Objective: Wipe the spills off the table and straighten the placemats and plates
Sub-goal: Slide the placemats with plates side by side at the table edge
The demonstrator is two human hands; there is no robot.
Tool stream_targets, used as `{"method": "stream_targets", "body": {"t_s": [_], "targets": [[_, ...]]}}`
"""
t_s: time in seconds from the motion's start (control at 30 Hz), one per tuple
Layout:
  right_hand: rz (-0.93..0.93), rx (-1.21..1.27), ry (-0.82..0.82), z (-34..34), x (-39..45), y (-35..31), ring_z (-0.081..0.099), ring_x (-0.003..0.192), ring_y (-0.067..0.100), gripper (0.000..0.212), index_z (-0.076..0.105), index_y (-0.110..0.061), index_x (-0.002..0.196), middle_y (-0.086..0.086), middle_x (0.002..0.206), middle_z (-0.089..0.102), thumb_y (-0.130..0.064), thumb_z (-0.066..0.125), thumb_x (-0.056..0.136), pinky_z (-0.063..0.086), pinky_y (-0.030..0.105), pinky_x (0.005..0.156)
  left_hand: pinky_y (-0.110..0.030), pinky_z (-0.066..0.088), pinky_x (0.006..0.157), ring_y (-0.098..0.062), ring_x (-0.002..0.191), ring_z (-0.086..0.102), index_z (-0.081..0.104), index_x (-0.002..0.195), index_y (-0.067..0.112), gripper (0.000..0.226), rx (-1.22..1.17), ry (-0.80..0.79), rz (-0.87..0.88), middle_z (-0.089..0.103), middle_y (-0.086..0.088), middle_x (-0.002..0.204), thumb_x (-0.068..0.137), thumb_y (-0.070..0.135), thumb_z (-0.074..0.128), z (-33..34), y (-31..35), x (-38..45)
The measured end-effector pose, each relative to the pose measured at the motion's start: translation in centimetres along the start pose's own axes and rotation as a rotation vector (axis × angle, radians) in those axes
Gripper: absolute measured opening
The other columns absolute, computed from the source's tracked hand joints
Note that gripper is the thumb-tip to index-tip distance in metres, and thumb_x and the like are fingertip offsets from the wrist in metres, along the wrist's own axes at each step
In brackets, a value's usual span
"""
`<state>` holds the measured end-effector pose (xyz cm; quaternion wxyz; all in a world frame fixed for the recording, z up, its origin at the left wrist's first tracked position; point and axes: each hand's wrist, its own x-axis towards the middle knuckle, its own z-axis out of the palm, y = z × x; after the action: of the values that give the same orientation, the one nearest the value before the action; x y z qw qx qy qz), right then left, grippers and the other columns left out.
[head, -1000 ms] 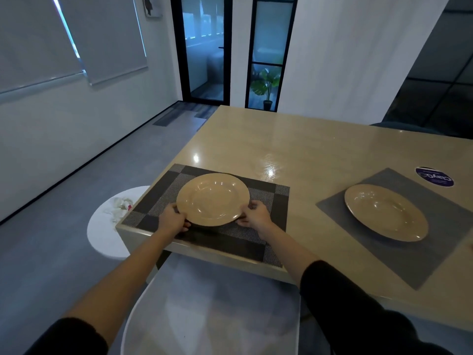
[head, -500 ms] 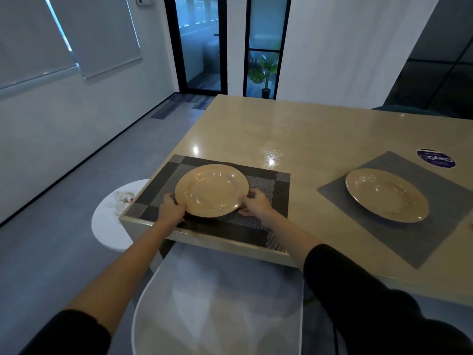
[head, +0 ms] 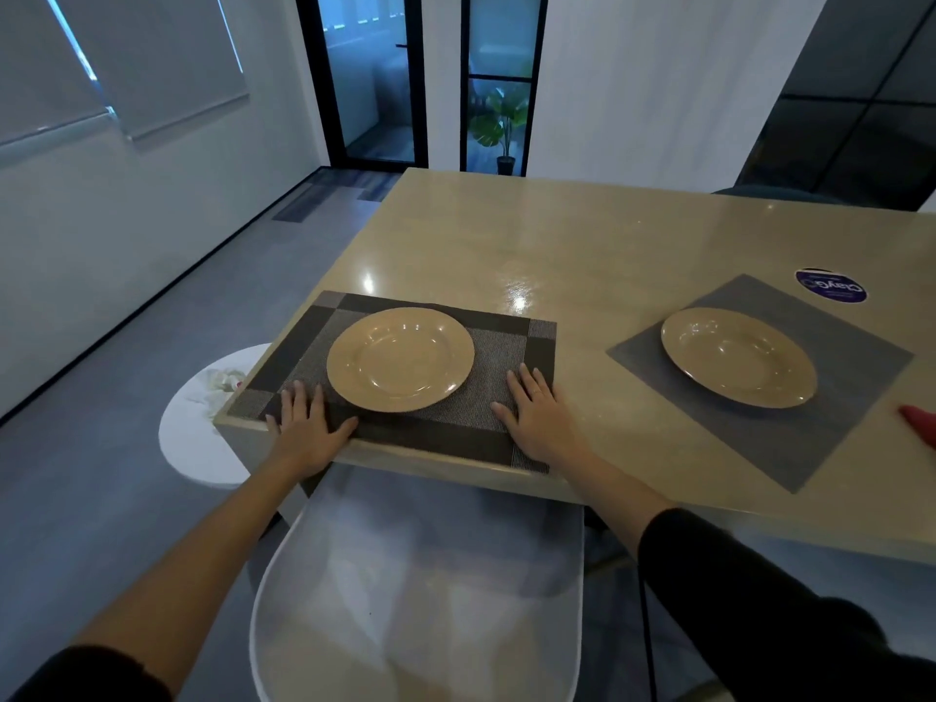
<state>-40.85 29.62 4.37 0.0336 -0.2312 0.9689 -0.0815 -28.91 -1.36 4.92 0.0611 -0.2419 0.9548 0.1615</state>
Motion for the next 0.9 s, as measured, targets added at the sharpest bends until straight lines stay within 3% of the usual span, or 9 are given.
{"method": "stream_targets", "body": {"t_s": [0.13, 0.27, 0.57, 0.73, 0.8, 0.9], "targets": [[0.001, -0.018, -0.014, -0.5, -0.3, 1.4, -0.002, 0.148, 0.022, 0.074, 0.003, -0.017, 0.152, 0.006, 0.161, 0.0, -0.06, 0.007, 0.092, 0.003, 0.038, 0.121, -0.054, -0.003, 0.117, -0.031, 0.147, -0.016, 0.0, 0.153, 0.015, 0.087, 0.025, -0.01, 0.034, -0.015, -0.013, 0.16, 0.091, 0.064, 0.035, -0.1, 1.6, -0.4], [-0.013, 0.001, -0.025, -1.2, -0.5, 3.3, -0.001, 0.148, 0.022, 0.095, 0.003, -0.016, 0.152, 0.007, 0.161, 0.0, -0.07, -0.009, 0.074, 0.003, 0.036, 0.119, -0.053, -0.002, 0.118, -0.032, 0.147, -0.016, -0.001, 0.153, 0.014, 0.088, 0.031, -0.037, 0.025, -0.015, -0.014, 0.16, 0.09, 0.065, 0.034, 0.3, 3.6, -1.0], [-0.015, 0.013, -0.025, -1.5, -1.2, 5.0, -0.001, 0.148, 0.021, 0.096, 0.002, -0.017, 0.152, 0.006, 0.161, 0.0, -0.071, -0.009, 0.073, 0.003, 0.036, 0.119, -0.052, -0.001, 0.118, -0.031, 0.148, -0.014, -0.003, 0.153, 0.016, 0.089, 0.047, -0.01, 0.027, -0.015, -0.013, 0.16, 0.089, 0.068, 0.028, 1.3, 5.1, -2.0], [-0.014, 0.007, -0.025, -1.2, -1.1, 5.1, -0.001, 0.148, 0.022, 0.078, 0.004, -0.017, 0.152, 0.007, 0.161, 0.001, -0.063, 0.007, 0.089, 0.003, 0.037, 0.12, -0.052, -0.001, 0.118, -0.031, 0.148, -0.014, -0.003, 0.153, 0.016, 0.089, 0.05, -0.012, 0.022, -0.014, -0.013, 0.16, 0.089, 0.069, 0.029, 1.3, 5.0, -2.0], [-0.013, 0.007, -0.023, -1.2, -1.1, 5.1, -0.001, 0.148, 0.023, 0.073, 0.004, -0.016, 0.152, 0.008, 0.161, 0.001, -0.059, 0.013, 0.094, 0.003, 0.037, 0.12, -0.052, -0.002, 0.118, -0.031, 0.148, -0.014, -0.001, 0.153, 0.016, 0.089, 0.033, -0.019, 0.02, -0.013, -0.013, 0.16, 0.089, 0.067, 0.032, 1.3, 5.0, -1.8], [-0.007, 0.037, -0.043, -1.7, -1.1, 5.1, 0.0, 0.148, 0.022, 0.082, 0.007, -0.016, 0.152, 0.007, 0.161, 0.002, -0.066, 0.004, 0.086, 0.004, 0.038, 0.119, -0.055, -0.004, 0.116, -0.031, 0.148, -0.013, 0.005, 0.153, 0.012, 0.085, -0.098, -0.041, -0.014, -0.009, -0.013, 0.161, 0.092, 0.054, 0.047, 0.9, 5.3, -1.3]]}}
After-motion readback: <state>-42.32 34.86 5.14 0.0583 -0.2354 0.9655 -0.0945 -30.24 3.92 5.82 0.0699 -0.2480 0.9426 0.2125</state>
